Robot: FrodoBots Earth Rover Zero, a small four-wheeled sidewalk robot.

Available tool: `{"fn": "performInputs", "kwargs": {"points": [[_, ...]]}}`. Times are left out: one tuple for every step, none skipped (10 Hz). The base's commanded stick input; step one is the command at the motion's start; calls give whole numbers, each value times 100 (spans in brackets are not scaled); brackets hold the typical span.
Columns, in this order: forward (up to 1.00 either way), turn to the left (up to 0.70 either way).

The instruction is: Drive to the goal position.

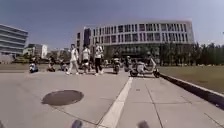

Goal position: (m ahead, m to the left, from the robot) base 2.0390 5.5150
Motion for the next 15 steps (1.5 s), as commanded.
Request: {"fn": "performInputs", "kwargs": {"points": [[70,0],[70,0],[70,0],[70,0],[70,0],[70,0],[70,0],[70,0],[70,0],[70,0],[70,0],[70,0],[70,0],[70,0],[70,0]]}}
